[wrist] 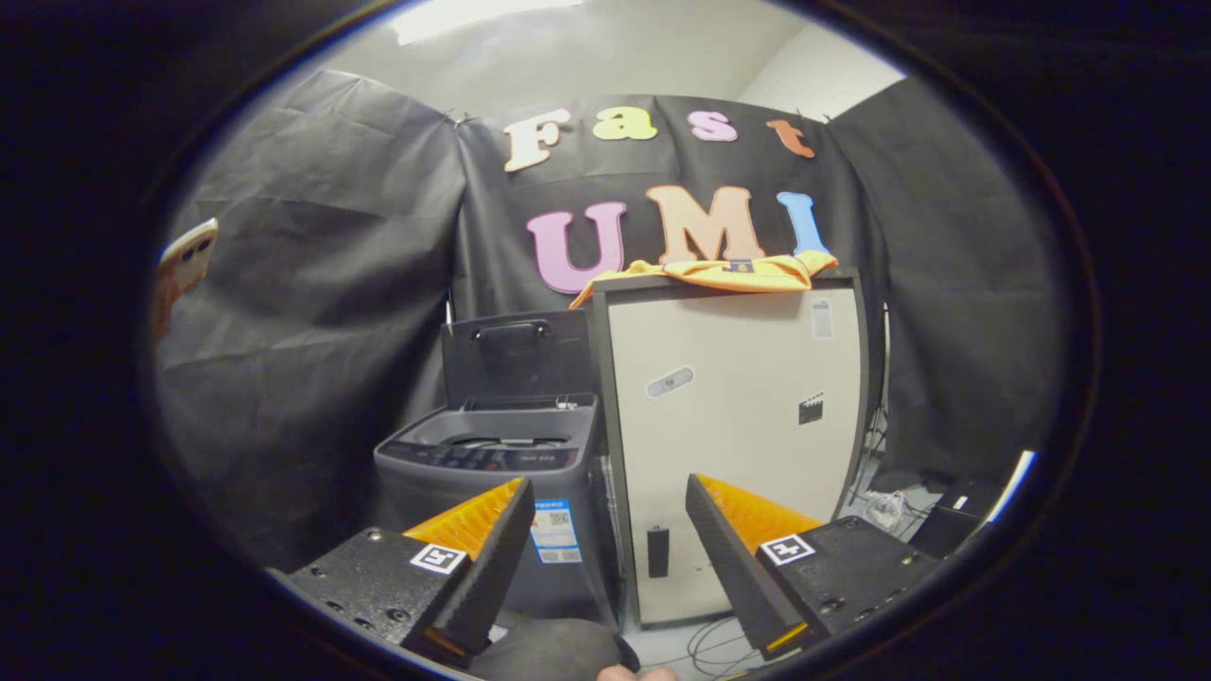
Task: Put the clothes into the washing machine and then close the washing machine lid.
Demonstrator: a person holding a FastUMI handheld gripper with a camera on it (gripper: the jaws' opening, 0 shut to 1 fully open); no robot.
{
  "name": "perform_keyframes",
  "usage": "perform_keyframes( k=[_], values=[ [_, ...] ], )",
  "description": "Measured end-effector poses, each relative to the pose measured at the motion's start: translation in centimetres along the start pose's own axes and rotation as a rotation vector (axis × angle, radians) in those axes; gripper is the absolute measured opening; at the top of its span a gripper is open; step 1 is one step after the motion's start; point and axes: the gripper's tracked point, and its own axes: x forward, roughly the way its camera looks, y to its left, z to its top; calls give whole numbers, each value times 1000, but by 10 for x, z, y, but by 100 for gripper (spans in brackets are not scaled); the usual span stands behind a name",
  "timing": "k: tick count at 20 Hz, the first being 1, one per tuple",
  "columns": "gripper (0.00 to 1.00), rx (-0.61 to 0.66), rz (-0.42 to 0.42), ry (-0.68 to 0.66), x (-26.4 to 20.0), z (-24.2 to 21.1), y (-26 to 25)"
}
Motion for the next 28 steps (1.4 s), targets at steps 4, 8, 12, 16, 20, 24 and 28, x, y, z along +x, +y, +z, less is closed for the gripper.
perform_keyframes(
  k=[4,8,12,16,20,24,28],
  values=[
    [97,-10,-47,-10,28,36,-25],
    [97,-126,-52,-34,56,78,-34],
    [97,-237,-64,-26,82,105,-42],
    [99,-260,-72,-36,105,138,-44],
    [99,-269,-91,-41,133,178,-53],
    [99,-287,-117,-7,166,205,-68],
    [99,-274,-158,86,207,213,-100]
  ],
)
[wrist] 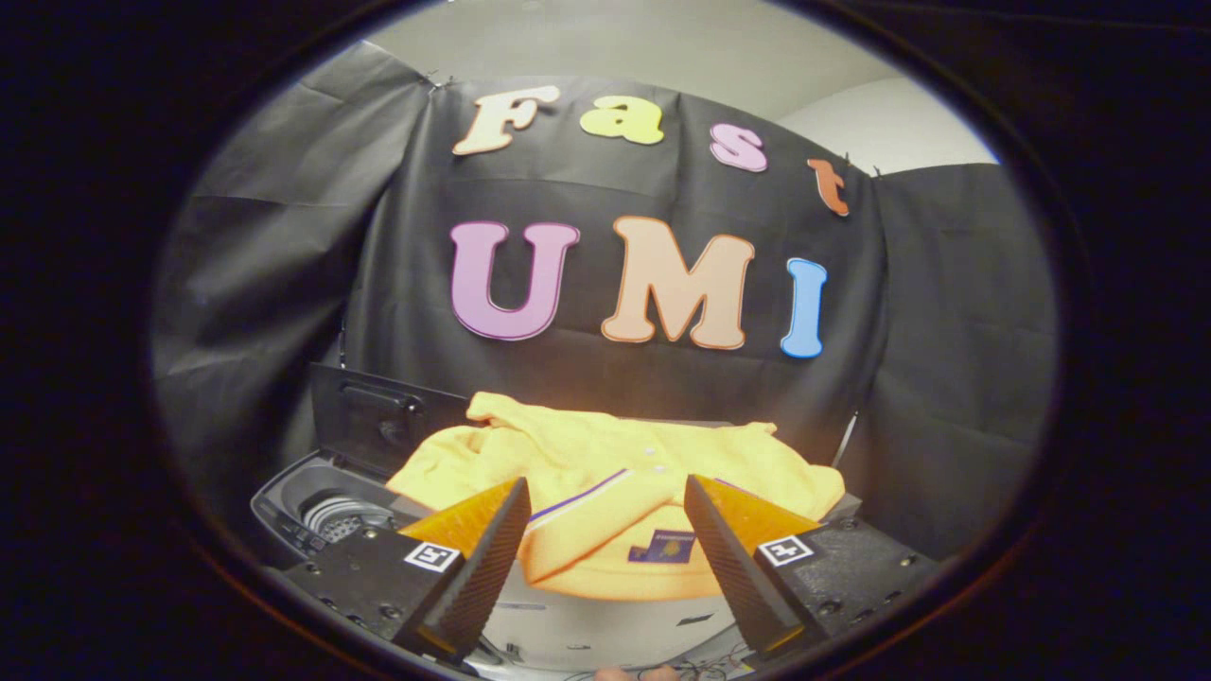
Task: Put the clothes into the washing machine and then close the washing machine lid.
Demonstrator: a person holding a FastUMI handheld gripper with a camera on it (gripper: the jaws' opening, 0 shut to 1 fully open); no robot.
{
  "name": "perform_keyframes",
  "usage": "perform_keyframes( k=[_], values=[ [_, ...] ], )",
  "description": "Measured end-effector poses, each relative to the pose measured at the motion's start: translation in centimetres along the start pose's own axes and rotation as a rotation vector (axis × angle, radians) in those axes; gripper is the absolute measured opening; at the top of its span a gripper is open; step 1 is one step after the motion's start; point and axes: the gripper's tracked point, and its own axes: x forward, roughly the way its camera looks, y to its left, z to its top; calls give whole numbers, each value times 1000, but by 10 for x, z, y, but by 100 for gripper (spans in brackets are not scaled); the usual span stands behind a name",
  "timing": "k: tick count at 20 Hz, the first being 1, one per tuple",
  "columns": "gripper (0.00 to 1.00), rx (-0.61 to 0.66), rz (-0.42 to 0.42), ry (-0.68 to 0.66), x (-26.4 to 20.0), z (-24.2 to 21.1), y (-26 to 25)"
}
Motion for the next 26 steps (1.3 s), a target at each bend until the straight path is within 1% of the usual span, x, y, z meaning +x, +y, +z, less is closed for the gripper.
perform_keyframes(
  k=[5,6,9,11,12,13,15,16,18,19,20,21,22,23,25,26],
  values=[
    [99,153,-42,153,53,-9,-28],
    [99,152,-61,182,63,-11,-36],
    [99,78,-105,301,80,-34,-46],
    [99,9,-119,321,90,-38,-46],
    [99,-11,-111,336,92,-38,-44],
    [99,-4,-115,320,99,-37,-42],
    [93,9,-118,349,98,-41,-42],
    [94,16,-106,348,98,-40,-40],
    [89,61,-81,372,100,-45,-35],
    [80,113,-77,383,100,-47,-30],
    [72,143,-96,384,98,-46,-29],
    [61,127,-100,384,99,-46,-29],
    [56,92,-86,407,94,-47,-27],
    [38,56,-76,383,94,-41,-22],
    [2,18,-99,379,90,-37,-21],
    [1,37,-112,377,91,-38,-21]
  ],
)
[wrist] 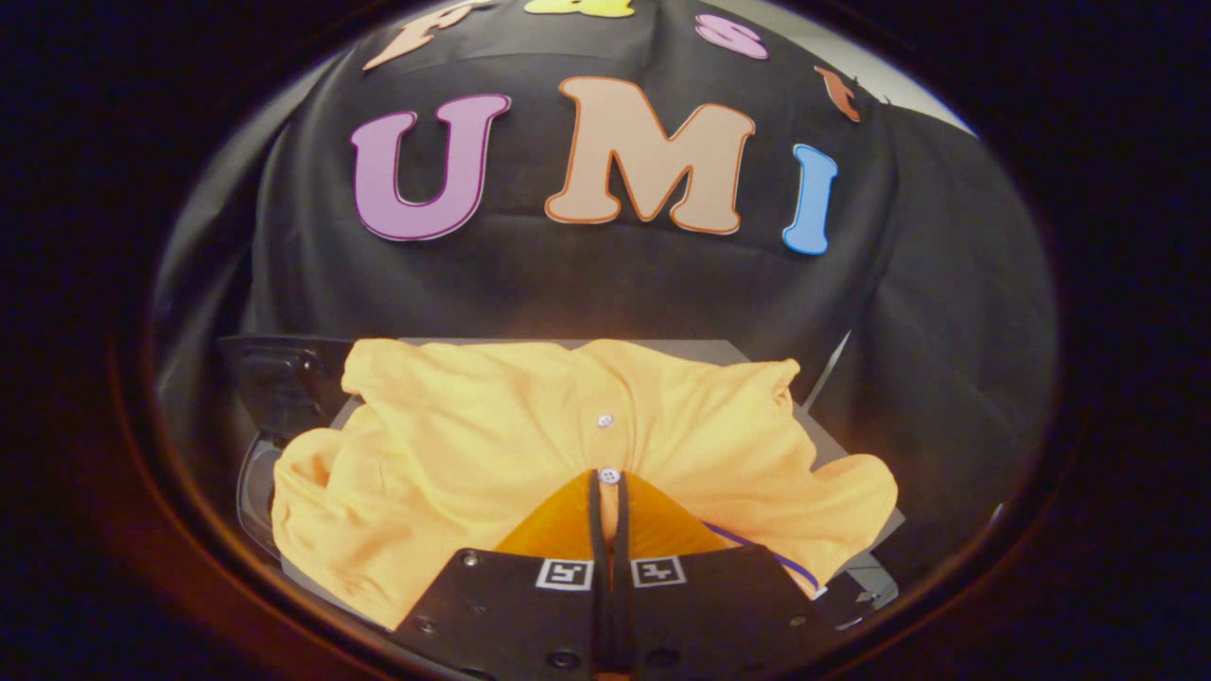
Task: Put the clothes into the washing machine and then close the washing machine lid.
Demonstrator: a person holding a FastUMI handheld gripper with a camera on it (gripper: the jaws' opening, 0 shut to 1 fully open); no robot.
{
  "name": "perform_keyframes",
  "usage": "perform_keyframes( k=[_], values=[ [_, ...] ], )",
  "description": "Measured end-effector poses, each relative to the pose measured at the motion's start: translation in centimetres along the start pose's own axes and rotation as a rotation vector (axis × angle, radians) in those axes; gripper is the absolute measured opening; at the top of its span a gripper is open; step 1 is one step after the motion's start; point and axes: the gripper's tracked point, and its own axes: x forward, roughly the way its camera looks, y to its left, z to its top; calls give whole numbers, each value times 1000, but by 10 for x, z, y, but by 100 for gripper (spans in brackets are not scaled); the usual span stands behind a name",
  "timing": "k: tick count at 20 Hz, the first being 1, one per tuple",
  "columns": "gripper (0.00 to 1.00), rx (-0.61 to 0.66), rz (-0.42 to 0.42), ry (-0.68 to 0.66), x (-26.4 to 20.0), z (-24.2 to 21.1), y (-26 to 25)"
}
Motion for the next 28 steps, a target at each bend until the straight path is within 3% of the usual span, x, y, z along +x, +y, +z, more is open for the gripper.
perform_keyframes(
  k=[3,9,13,22,28],
  values=[
    [0,103,44,-6,-3,3,6],
    [0,192,148,-117,-36,47,25],
    [0,189,206,-178,-55,76,50],
    [0,126,422,-140,-72,81,206],
    [0,52,506,-82,-63,59,304]
  ],
)
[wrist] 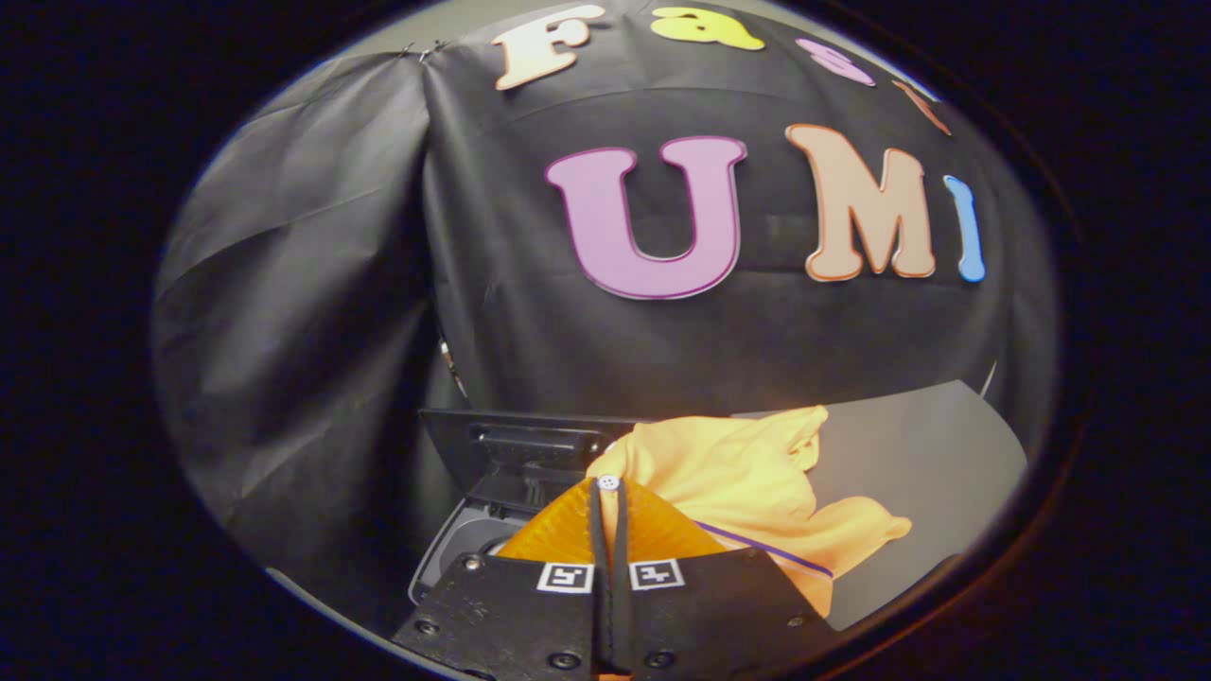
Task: Put the clothes into the washing machine and then close the washing machine lid.
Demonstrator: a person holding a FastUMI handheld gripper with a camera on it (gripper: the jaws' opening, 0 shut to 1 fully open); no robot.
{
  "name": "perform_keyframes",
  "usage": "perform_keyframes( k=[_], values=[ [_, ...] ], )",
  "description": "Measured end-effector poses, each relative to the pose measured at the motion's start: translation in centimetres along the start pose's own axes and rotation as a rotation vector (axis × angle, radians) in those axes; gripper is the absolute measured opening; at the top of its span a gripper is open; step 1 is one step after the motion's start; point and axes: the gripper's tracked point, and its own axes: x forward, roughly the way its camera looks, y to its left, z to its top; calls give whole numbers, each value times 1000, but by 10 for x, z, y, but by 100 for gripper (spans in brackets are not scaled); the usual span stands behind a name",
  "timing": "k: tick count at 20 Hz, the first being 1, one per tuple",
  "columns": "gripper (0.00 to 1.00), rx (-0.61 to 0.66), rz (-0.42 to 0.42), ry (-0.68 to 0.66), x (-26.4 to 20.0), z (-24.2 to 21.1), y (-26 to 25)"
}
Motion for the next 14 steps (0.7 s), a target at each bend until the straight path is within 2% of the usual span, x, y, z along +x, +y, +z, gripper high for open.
perform_keyframes(
  k=[5,10,14],
  values=[
    [0,-4,64,36,34,-23,54],
    [0,16,124,107,70,-66,91],
    [0,-48,121,89,82,-73,102]
  ],
)
